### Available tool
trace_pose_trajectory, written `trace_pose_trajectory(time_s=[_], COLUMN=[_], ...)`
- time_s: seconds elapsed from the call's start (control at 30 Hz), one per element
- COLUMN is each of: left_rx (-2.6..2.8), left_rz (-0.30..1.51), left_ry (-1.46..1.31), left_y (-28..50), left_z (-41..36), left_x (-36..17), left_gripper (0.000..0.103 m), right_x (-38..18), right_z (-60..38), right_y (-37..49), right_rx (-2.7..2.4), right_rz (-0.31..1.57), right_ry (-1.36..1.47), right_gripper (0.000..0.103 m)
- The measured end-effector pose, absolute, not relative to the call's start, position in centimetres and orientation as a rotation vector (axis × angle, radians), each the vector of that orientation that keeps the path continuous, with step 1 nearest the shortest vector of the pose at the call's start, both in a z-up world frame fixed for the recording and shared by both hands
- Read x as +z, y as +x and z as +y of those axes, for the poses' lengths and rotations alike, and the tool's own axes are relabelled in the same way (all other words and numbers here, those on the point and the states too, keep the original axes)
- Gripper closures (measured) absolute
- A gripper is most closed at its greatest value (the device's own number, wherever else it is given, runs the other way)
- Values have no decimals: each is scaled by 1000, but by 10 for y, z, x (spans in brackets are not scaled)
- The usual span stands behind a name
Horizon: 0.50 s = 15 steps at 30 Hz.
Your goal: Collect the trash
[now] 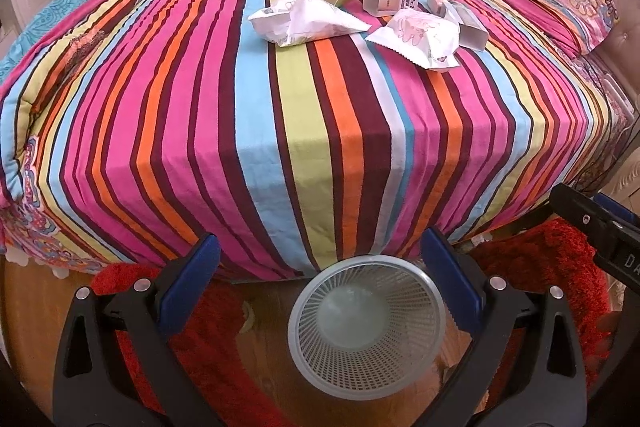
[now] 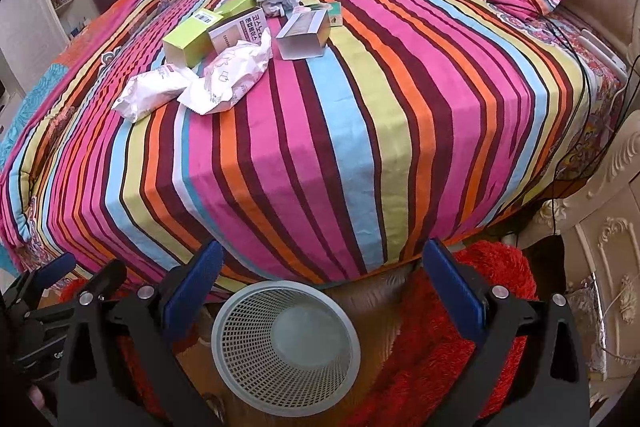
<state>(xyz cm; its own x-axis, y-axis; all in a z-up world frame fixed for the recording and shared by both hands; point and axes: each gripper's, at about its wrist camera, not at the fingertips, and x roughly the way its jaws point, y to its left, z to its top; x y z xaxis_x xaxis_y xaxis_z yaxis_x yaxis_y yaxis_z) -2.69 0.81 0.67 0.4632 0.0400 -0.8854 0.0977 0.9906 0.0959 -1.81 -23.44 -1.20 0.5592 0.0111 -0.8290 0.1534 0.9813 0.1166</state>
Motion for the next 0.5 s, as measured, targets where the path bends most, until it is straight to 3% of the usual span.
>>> trace_pose_trajectory(time_s=[0.5], left_rx=[-77], left_rz=[1083], left_ry=[116], left_y=[-16], left_z=[8], left_x=[9], left_gripper=[6], right_x=[-12], right_z=[-236], right_y=[-8], right_rx=[-79], right_rz=[979], right_ry=[196], right_gripper=[7])
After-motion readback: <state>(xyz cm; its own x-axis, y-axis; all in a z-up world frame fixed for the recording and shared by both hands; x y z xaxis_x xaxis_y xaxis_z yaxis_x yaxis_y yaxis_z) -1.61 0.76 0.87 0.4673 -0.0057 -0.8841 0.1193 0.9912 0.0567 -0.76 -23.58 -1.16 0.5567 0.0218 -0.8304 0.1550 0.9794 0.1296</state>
